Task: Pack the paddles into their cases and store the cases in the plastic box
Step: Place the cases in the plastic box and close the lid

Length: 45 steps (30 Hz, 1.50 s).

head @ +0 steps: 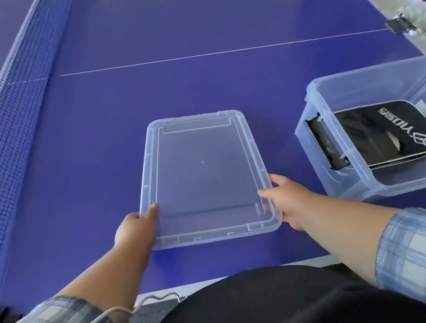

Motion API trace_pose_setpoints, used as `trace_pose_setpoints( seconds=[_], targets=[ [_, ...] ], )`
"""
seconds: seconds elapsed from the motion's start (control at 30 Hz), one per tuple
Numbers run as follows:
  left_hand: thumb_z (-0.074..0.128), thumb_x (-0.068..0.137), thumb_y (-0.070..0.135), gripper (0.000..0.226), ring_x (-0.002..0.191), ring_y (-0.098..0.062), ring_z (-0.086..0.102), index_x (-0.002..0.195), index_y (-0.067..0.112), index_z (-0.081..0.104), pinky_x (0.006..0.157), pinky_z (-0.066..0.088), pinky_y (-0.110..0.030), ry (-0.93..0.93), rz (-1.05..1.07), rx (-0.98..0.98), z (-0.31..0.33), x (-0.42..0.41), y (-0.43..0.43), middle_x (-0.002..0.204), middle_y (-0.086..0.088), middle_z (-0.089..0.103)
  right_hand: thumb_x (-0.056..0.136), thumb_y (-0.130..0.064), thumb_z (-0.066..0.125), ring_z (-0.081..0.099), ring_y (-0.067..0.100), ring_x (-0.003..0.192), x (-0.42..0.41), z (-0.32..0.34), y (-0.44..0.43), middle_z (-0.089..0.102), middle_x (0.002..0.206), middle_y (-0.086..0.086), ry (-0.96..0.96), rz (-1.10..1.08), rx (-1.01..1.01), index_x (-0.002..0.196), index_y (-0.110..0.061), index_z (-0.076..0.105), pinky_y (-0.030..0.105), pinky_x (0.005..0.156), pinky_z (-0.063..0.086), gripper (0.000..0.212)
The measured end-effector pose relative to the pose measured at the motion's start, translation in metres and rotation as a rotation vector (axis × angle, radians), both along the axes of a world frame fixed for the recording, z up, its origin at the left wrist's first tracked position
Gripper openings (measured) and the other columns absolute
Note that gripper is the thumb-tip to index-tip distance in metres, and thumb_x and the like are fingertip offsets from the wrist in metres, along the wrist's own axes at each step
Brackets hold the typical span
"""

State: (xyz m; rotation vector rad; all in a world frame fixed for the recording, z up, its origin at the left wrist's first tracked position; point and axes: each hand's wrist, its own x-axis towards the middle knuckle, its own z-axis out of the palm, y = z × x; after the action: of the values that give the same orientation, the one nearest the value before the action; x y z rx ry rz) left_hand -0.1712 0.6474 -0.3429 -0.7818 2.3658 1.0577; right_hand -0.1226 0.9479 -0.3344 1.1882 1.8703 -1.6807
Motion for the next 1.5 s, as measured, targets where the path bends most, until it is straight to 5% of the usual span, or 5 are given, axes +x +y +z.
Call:
trace_pose_setpoints(
  seconds=[0.5,0.77,0.9,1.07,1.5],
  targets=[
    [0.056,0.093,0.030,0.019,0.056,-0.012,0.071,0.096,0.016,0.069,0.047,0.050,-0.026,0.338,0.169,0.644,0.125,0.009,0.128,0.080,0.000,0.077,0.101,-0.008,0.056,0.076,0.021,0.069,0.007,0.109,-0.008,0.078,0.086,0.008,0.364,-0.592,-0.714,0.100,-0.013,0.059,0.034,0.057,0.062,0.006],
    [0.059,0.093,0.038,0.061,0.140,-0.029,0.026,0.147,0.043,0.030,0.112,0.030,-0.046,0.616,-0.472,-0.090,0.157,0.034,0.201,0.157,0.005,0.020,0.103,-0.011,0.053,0.077,0.022,0.069,0.025,0.135,0.061,0.076,0.097,0.008,0.538,-0.613,-0.676,0.115,-0.013,0.057,0.033,0.056,0.062,0.013],
    [0.056,0.092,0.047,0.025,0.127,-0.024,0.041,0.115,0.043,0.064,0.108,0.028,-0.040,0.896,-0.977,-0.293,0.174,0.053,0.241,0.130,0.009,0.052,0.103,-0.013,0.053,0.078,0.019,0.072,0.039,0.140,0.110,0.076,0.097,0.006,0.576,-0.601,-0.676,0.111,-0.016,0.057,0.033,0.060,0.062,0.009],
    [0.037,0.086,0.070,0.049,0.117,-0.012,0.048,0.125,0.046,0.057,0.104,0.036,-0.034,0.758,-1.290,-0.421,0.194,0.071,0.331,0.116,0.023,0.057,0.104,-0.008,0.048,0.073,0.024,0.076,0.058,0.145,0.199,0.076,0.076,0.006,0.549,-0.535,-0.635,0.090,-0.013,0.061,0.040,0.068,0.059,0.019],
    [0.044,0.074,0.077,0.033,0.060,-0.006,0.054,0.076,0.045,0.048,0.054,0.040,-0.026,0.462,-1.065,-0.362,0.162,0.108,0.590,0.068,0.016,0.058,0.105,-0.009,0.045,0.066,0.027,0.083,0.076,0.129,0.435,0.065,0.109,0.020,0.391,-0.102,-0.438,0.126,-0.005,0.055,0.031,0.058,0.053,0.024]
  ],
)
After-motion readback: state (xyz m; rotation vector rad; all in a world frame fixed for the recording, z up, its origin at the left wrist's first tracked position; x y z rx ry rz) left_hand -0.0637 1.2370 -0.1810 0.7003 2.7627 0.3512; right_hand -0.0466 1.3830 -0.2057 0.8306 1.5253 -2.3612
